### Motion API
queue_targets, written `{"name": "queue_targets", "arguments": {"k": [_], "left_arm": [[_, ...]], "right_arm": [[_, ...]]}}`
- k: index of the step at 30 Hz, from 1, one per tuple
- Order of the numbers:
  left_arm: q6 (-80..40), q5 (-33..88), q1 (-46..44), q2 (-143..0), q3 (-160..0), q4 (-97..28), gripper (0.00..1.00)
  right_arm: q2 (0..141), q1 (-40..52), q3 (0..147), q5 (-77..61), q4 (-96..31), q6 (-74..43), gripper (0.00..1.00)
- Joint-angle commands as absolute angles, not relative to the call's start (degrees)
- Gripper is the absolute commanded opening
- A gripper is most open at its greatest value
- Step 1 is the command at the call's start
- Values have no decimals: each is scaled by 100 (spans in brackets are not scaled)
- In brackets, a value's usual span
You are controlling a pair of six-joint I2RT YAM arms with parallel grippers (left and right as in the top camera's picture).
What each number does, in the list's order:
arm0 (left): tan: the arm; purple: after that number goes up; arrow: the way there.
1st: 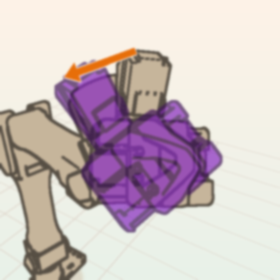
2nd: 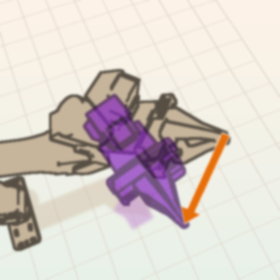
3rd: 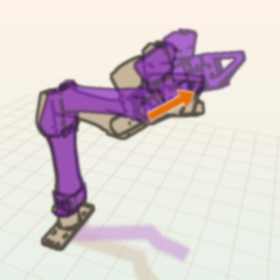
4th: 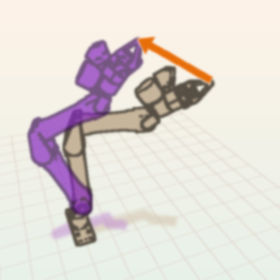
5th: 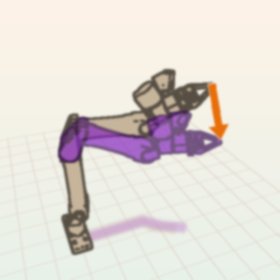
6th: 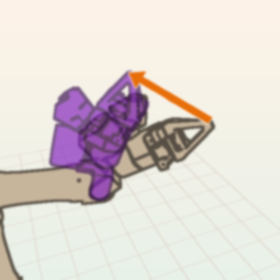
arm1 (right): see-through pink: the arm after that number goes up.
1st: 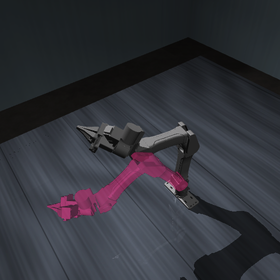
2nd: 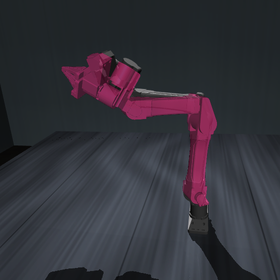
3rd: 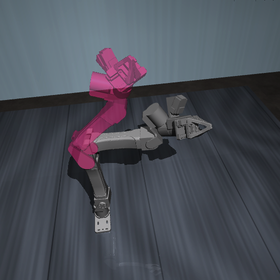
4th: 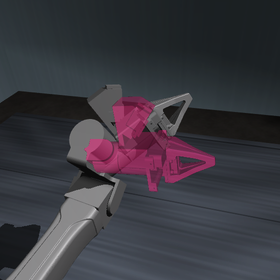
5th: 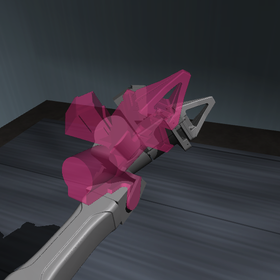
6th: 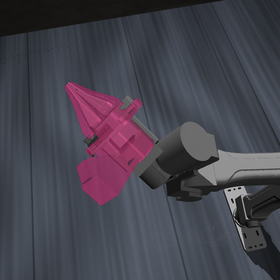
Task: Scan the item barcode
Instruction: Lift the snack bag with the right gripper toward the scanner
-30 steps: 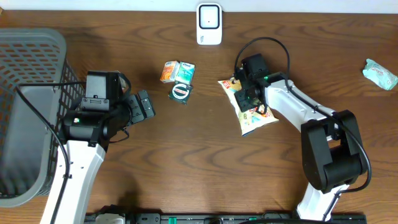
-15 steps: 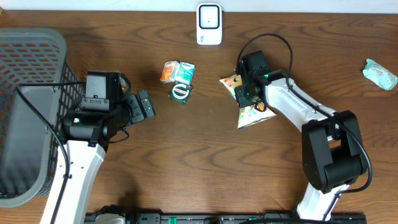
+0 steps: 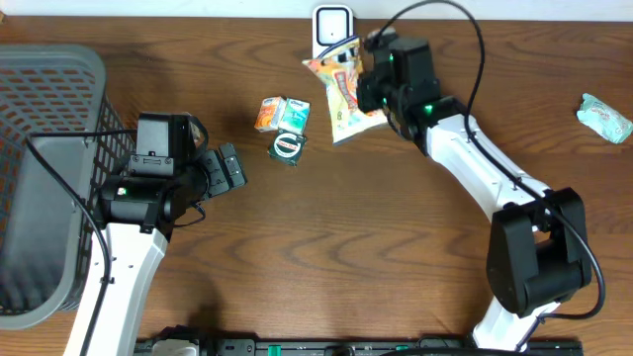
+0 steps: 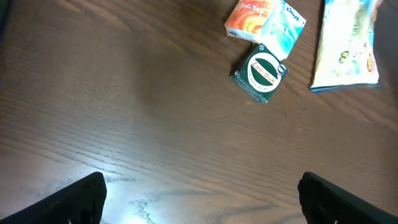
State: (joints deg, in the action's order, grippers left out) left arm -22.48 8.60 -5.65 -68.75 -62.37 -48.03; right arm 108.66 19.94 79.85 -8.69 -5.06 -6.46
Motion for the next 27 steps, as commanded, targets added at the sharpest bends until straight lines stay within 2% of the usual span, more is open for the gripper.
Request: {"name": "queue_targets", "arguments": {"k": [1,6,18,22,27], "left_arm": [[-2231,786,-532,-6886,-6287,-4821,98],[-2231,788,-532,-6886,-6287,-4818,98],[-2231,788,-532,-6886,-6287,-4821,98],[-2231,788,-532,-6886,-6287,-4818,98],[-2231,786,-532,-6886,-6287,-4818,98]], "right_arm": [[10794,2034,8068,-1284,-86,-941,1],[10796,2012,8114,-1297,499,-1376,1],[11159,2069,8217,-1428,244,-1369,7],[11568,2067,8849,-1564,-600,-1234,8],[12272,2067,10433,-1533,-1975,-534,8]]}}
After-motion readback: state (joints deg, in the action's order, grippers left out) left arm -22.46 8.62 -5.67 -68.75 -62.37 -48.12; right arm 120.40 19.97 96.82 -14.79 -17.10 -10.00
